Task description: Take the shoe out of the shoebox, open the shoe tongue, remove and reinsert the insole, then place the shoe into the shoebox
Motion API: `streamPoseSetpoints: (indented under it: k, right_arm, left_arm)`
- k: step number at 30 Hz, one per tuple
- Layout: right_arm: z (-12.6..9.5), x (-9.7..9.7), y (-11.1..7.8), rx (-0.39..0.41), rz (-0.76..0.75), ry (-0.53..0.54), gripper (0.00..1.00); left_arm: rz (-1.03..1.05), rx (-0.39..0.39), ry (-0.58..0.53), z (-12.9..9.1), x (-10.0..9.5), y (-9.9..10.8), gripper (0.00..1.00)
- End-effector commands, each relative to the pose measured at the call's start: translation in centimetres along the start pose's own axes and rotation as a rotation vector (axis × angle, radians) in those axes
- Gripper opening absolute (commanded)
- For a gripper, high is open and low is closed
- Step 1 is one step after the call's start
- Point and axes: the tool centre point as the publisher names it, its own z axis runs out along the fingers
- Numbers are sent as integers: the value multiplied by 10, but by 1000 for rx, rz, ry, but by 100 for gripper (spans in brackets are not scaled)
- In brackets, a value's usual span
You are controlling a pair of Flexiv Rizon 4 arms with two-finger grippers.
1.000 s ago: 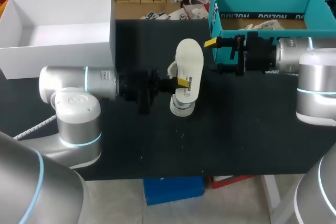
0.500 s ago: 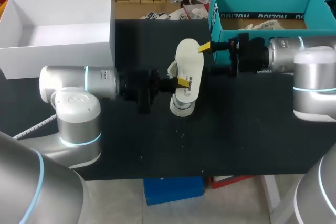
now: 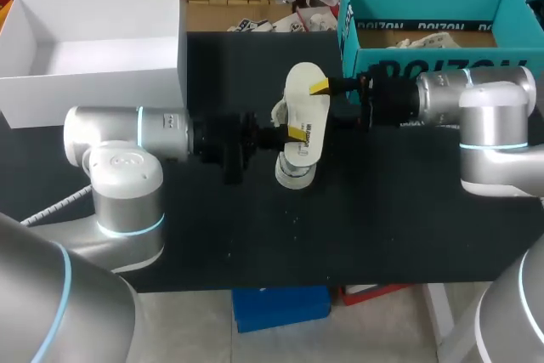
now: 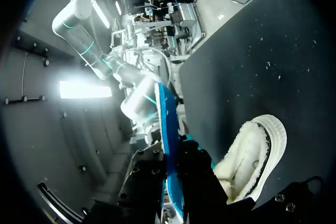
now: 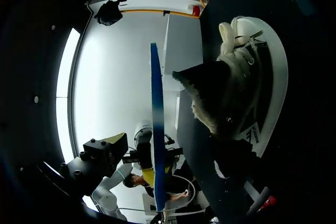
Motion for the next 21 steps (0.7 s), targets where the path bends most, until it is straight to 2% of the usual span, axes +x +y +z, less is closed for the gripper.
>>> streamPoseSetpoints:
  k: [1,10,11,13,15,16,17,21]
  right_arm:
    - [-2,4,-1,-8,-2,-12,100]
    - [-11,16,5,-20,-25,-41,100]
    - [-11,16,5,-19,-27,-45,96]
    - [-11,17,6,-17,-28,-48,58]
    - [-11,16,7,-16,-29,-57,33]
    - [-11,15,7,-16,-29,-60,9]
    - [-8,14,7,-7,-30,-62,0]
    - [0,9,6,6,-21,-54,0]
  left_arm:
    - [3,-5,1,0,0,-1,0]
    - [3,-5,1,0,0,-1,0]
    - [3,-5,1,0,0,-1,0]
    - [3,-5,1,0,0,-1,0]
    - [3,-5,1,0,0,-1,0]
    - [3,-5,1,0,0,-1,0]
    - [3,-5,1,0,0,-1,0]
    - [3,-5,1,0,0,-1,0]
